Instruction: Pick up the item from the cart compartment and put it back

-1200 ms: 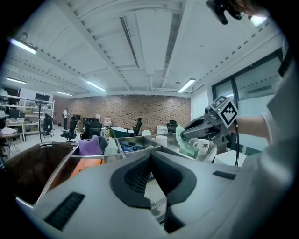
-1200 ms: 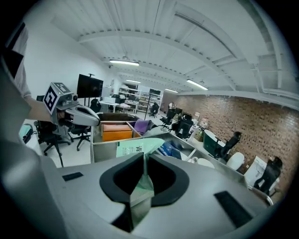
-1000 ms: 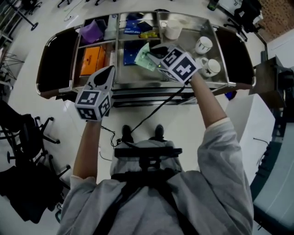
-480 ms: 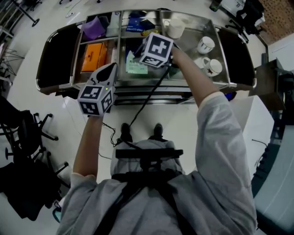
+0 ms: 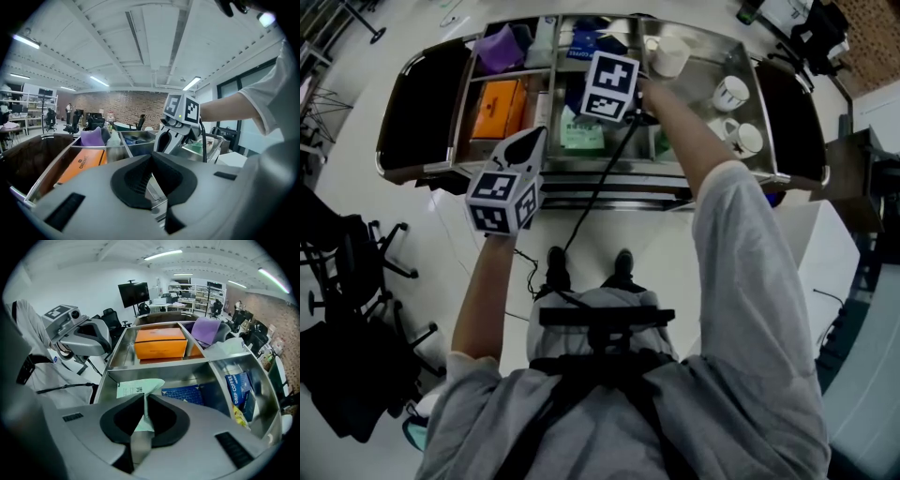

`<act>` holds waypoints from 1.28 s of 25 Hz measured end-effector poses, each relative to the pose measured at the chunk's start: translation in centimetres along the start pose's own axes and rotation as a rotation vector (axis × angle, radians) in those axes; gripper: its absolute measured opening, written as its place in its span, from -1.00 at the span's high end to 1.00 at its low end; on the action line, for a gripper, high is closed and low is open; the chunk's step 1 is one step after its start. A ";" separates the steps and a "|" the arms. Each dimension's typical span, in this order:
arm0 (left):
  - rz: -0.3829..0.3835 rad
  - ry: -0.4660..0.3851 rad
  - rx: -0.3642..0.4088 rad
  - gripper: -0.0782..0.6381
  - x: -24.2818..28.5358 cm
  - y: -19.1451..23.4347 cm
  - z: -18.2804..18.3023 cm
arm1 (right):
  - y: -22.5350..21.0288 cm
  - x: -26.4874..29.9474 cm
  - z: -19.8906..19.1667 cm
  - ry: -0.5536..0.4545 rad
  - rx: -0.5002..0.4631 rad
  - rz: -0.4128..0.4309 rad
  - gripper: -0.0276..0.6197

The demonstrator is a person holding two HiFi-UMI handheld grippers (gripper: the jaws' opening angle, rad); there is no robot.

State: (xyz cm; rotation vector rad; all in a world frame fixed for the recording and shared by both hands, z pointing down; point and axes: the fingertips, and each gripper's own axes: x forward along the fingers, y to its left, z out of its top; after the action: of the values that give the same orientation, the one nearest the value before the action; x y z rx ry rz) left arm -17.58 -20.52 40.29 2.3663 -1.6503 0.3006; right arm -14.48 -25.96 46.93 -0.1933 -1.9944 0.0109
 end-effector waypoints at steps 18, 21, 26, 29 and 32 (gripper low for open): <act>0.011 0.017 -0.020 0.78 0.4 0.9 -1.1 | -0.8 3.8 -1.7 0.064 0.026 0.081 0.77; 0.016 0.014 -0.022 0.78 0.3 1.1 -1.0 | -0.9 4.3 -1.9 0.066 0.025 0.072 0.76; 0.019 0.004 -0.021 0.78 0.3 1.1 -0.5 | -1.3 4.5 -2.1 0.061 0.034 0.063 0.68; 0.020 0.002 -0.021 0.78 0.3 1.0 -0.4 | -1.0 4.5 -2.0 0.062 0.031 0.082 0.50; 0.022 0.002 -0.022 0.78 0.3 1.0 -0.3 | -0.8 4.4 -1.8 0.069 0.022 0.098 0.42</act>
State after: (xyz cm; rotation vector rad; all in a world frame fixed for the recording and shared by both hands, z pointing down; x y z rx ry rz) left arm -18.45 -21.04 40.72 2.3333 -1.6709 0.2869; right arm -14.70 -26.27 51.75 -0.2738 -1.9136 0.0873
